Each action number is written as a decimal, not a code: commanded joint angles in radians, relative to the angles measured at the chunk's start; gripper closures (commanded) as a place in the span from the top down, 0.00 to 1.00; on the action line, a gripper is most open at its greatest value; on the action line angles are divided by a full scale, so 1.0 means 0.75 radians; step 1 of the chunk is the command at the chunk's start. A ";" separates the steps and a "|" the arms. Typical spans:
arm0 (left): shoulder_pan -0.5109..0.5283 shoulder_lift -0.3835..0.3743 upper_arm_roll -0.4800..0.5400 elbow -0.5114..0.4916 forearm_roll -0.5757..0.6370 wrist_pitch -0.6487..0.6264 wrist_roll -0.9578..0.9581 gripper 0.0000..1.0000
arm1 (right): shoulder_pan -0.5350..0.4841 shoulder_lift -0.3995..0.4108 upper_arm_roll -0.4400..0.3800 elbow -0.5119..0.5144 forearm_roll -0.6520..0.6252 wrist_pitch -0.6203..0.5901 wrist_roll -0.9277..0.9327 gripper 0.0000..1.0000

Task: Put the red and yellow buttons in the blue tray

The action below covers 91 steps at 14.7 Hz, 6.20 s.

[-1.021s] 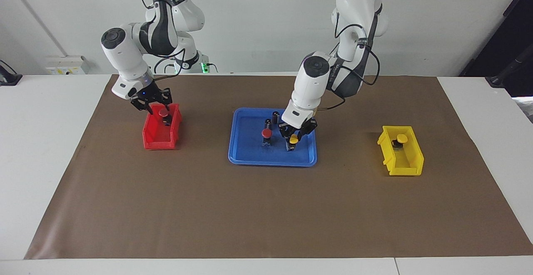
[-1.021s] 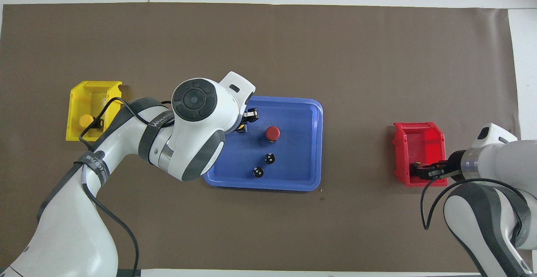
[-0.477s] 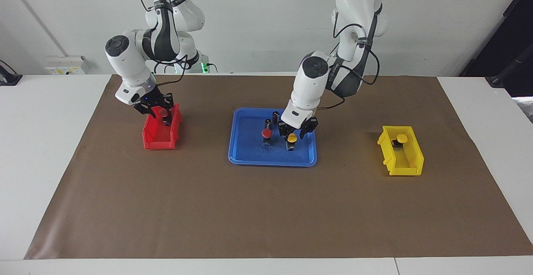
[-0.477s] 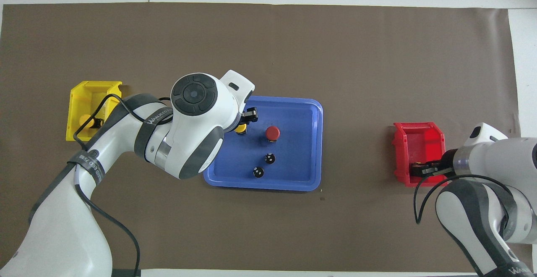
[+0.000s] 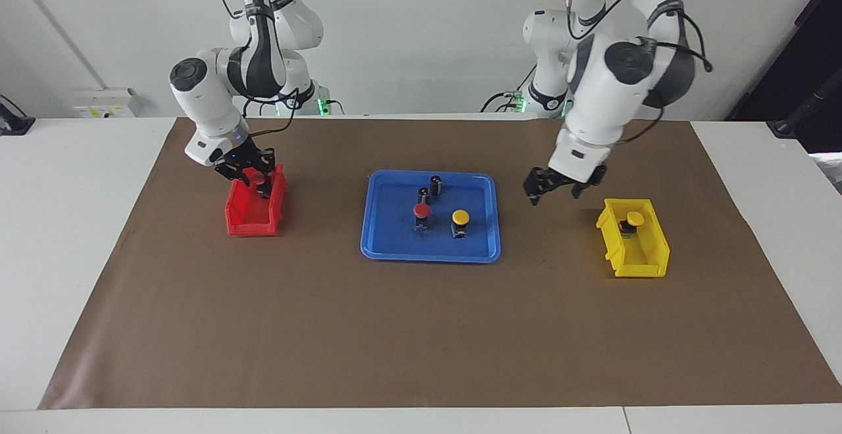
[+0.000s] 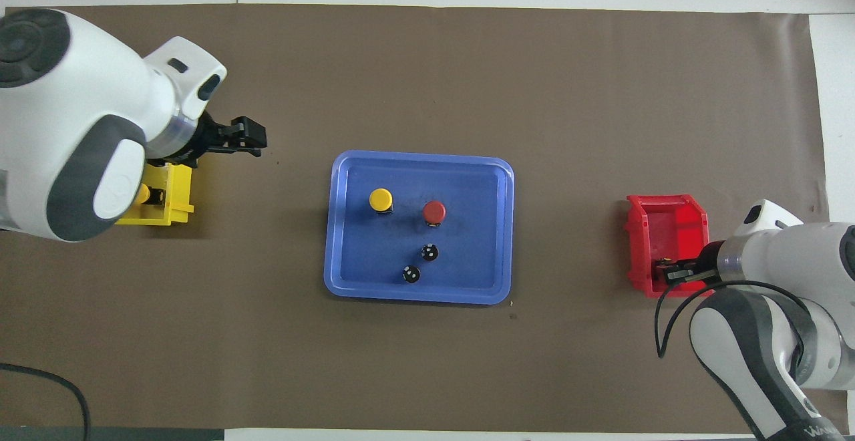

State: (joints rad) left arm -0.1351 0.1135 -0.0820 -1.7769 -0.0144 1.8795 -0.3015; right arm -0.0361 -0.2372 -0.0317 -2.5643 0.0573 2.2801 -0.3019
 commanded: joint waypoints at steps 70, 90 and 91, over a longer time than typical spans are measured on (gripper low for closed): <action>-0.438 0.076 -0.038 -0.347 -0.040 0.509 -0.475 0.01 | -0.003 0.269 -0.150 1.274 -0.117 -1.056 0.235 1.00; -0.119 0.049 -0.024 0.105 -0.024 -0.252 0.021 1.00 | -0.013 0.265 -0.154 1.269 -0.099 -1.071 0.225 1.00; -0.060 0.041 -0.024 0.131 -0.018 -0.287 0.113 1.00 | -0.013 0.265 -0.156 1.271 -0.101 -1.071 0.225 1.00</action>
State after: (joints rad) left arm -0.2487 0.1376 -0.0962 -1.7575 -0.0346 1.7563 -0.3351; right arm -0.0434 -0.0286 -0.1431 -1.6029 -0.0205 1.4879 -0.1114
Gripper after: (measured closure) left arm 0.000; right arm 0.000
